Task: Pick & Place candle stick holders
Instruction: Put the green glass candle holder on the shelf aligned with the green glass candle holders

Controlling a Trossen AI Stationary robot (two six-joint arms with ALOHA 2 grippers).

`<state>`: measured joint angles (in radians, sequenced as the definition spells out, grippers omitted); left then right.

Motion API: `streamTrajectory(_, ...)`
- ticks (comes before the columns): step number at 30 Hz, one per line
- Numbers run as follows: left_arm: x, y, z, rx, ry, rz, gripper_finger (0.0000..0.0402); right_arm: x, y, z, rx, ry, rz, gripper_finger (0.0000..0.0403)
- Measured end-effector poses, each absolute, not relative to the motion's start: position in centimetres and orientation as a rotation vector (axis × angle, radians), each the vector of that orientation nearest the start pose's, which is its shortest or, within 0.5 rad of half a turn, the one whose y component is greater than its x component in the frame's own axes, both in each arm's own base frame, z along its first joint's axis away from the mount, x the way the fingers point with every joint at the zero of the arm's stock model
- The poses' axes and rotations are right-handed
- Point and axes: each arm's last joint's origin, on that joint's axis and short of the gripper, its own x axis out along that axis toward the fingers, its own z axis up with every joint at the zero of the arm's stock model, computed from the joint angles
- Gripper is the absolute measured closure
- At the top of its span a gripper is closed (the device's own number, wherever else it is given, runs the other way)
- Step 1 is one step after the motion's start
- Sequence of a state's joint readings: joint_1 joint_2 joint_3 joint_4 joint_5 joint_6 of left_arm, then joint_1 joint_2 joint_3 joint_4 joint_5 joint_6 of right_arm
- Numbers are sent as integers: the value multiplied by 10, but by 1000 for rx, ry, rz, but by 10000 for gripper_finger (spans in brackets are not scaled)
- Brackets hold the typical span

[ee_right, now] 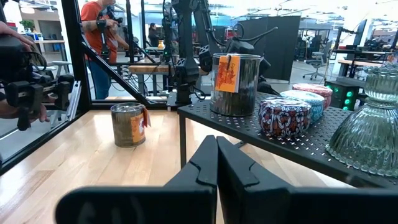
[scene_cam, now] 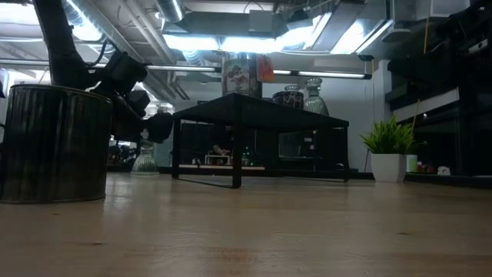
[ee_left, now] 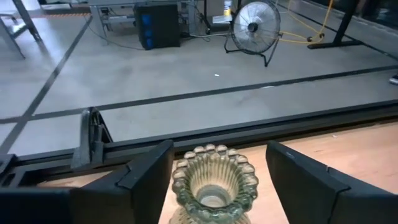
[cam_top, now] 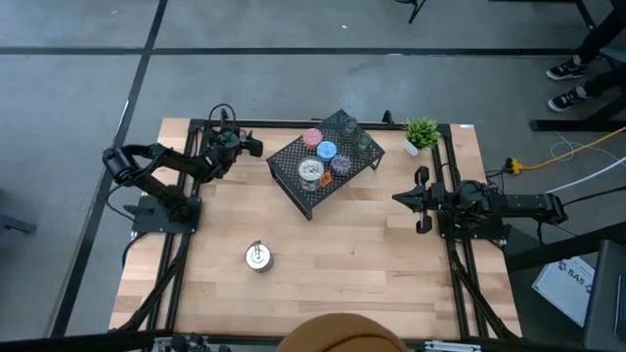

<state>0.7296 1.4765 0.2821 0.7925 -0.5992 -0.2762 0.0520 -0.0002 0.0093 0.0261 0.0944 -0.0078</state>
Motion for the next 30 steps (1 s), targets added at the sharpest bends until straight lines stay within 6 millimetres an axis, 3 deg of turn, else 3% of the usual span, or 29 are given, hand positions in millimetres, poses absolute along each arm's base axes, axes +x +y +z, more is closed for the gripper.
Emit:
streamTrajectory(19, 157, 162, 124, -253, 258, 1353, 215, 97, 2, 169, -5, -35, -42, 402)
streamTrajectory(30, 157, 162, 125, -253, 258, 1352, 221, 97, 2, 169, -5, -35, -43, 402)
